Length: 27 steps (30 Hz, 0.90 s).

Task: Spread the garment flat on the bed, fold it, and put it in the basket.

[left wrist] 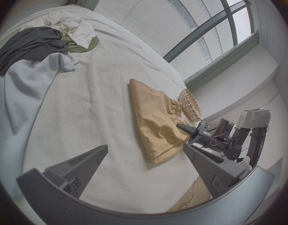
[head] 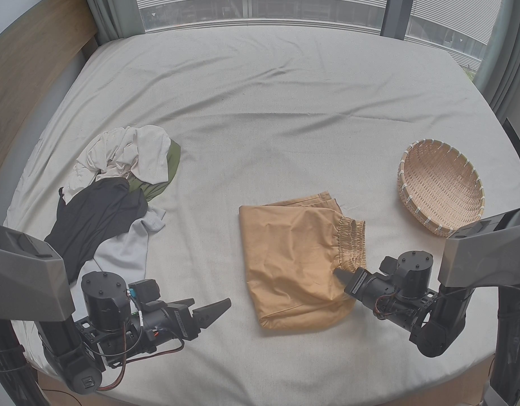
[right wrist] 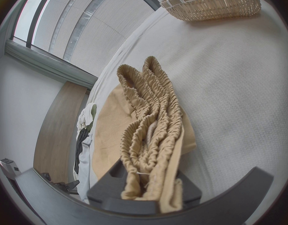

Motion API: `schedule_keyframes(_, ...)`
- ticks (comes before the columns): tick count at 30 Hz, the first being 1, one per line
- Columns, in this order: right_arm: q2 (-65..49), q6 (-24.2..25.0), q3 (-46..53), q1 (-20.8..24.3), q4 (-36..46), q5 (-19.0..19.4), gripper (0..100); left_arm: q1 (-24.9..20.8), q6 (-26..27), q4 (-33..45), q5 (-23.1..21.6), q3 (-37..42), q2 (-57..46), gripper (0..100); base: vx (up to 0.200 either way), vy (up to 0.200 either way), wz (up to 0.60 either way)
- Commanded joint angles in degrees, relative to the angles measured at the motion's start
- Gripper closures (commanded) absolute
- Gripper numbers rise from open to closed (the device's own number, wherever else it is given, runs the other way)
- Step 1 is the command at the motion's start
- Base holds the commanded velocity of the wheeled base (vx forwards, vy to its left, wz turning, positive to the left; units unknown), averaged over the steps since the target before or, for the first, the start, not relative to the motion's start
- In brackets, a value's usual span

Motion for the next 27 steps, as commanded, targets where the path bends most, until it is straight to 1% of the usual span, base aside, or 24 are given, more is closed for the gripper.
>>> schedule_keyframes(1, -8.3, -0.4, 1.8, 0.6, 0.0, 2.5, 100, 0.2, 1.1, -0.1, 1.8, 0.0, -0.2, 0, 0.0, 0.0, 0.0)
schedule_keyframes(2, -10.7, -1.1, 2.3, 1.6, 0.0, 3.8, 100, 0.2, 1.6, -0.1, 2.0, 0.0, -0.2, 0, 0.0, 0.0, 0.0)
schedule_keyframes(5, -14.4, -4.4, 2.8, 2.9, 0.0, 4.8, 100, 0.6, 2.8, -0.1, 2.0, -0.1, -1.3, 0, 0.0, 0.0, 0.0)
schedule_keyframes(7, -15.4, -7.2, 2.5, 3.2, 0.0, 5.7, 100, 0.7, 3.0, 0.0, 2.0, -0.1, -2.5, 0, 0.0, 0.0, 0.0)
schedule_keyframes(10, -16.2, -10.0, 2.5, 3.2, 0.0, 6.9, 100, 0.7, 3.4, 0.0, 2.0, -0.1, -3.5, 0, 0.0, 0.0, 0.0)
schedule_keyframes(13, -17.8, -12.7, 2.4, 3.4, 0.0, 8.5, 100, 1.0, 5.2, 0.0, 2.0, -0.3, -4.0, 0, 0.0, 0.0, 0.0)
schedule_keyframes(16, -20.4, -13.5, 1.9, 4.6, 0.2, 10.0, 100, 1.5, 6.5, 0.0, 2.0, -0.1, -4.1, 0, 0.0, 0.0, 0.0)
schedule_keyframes(20, -23.1, -13.6, 1.1, 6.2, 1.1, 10.2, 100, 1.5, 6.5, -0.1, 2.0, 0.0, -4.0, 0, 0.0, 0.0, 0.0)
schedule_keyframes(26, -24.8, -15.5, 0.0, 6.5, 3.7, 10.2, 100, 1.4, 6.5, -0.1, 2.0, -0.5, -4.0, 0, 0.0, 0.0, 0.0)
schedule_keyframes(27, -25.0, -16.8, -0.7, 6.1, 4.2, 10.1, 100, 1.4, 6.5, -0.1, 2.0, -0.7, -4.0, 0, 0.0, 0.0, 0.0)
